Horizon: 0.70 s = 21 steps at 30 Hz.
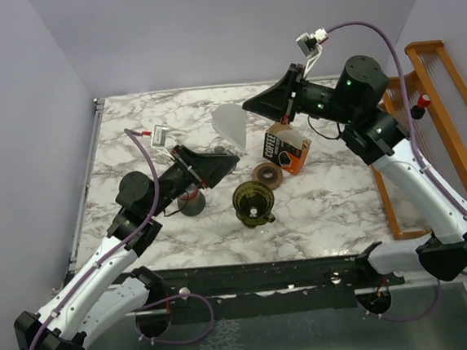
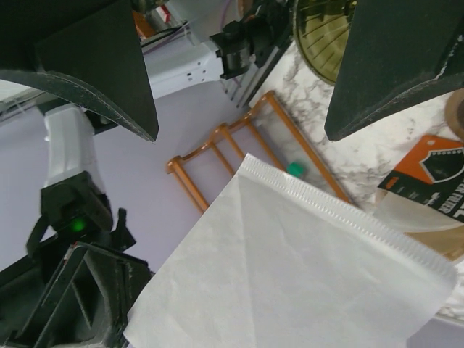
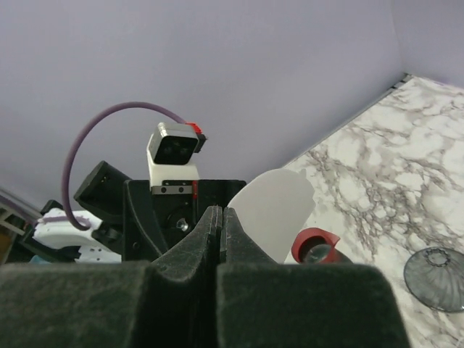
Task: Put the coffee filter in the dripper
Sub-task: Pick up the coffee filter from the coffee filter holder.
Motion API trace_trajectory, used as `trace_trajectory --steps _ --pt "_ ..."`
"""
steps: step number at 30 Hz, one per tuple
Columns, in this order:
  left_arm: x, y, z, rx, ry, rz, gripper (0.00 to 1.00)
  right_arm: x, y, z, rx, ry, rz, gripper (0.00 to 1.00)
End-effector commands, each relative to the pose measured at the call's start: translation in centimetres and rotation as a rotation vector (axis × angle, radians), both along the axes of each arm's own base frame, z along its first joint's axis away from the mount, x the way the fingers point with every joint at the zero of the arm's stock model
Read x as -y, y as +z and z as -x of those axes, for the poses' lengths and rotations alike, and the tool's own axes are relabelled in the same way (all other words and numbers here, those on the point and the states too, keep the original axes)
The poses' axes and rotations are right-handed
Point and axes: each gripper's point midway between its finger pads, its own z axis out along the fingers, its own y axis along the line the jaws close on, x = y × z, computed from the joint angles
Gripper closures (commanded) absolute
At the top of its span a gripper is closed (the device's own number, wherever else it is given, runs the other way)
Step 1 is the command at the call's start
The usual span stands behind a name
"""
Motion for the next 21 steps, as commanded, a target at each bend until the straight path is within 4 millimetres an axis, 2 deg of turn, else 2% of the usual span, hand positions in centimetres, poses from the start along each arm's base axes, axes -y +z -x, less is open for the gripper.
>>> trace_trajectory --steps 1,7,12,18,21 --pt "-0.4 3.5 1.6 0.063 -0.057 0.15 0.01 -1.3 2.9 1.8 0.037 0.07 -0.085 0.99" --pt "-0.8 4.4 2.1 0.086 -0.065 0.225 0.01 -2.7 4.3 3.9 0.047 0.128 -0.123 0.99" --pt "-1.4 5.7 2.6 0.12 -0.07 0.3 0.01 -3.2 4.6 5.1 0.029 0.164 -0.145 0.99" --pt "-1.9 7.1 3.1 0.156 -0.082 0.354 0.02 -2.8 5.0 5.8 0.034 0.16 -0.178 0.99" --pt "-1.9 7.4 3.4 0.165 -0.094 0.367 0.09 -2.4 4.7 5.8 0.029 0.139 -0.178 0.99"
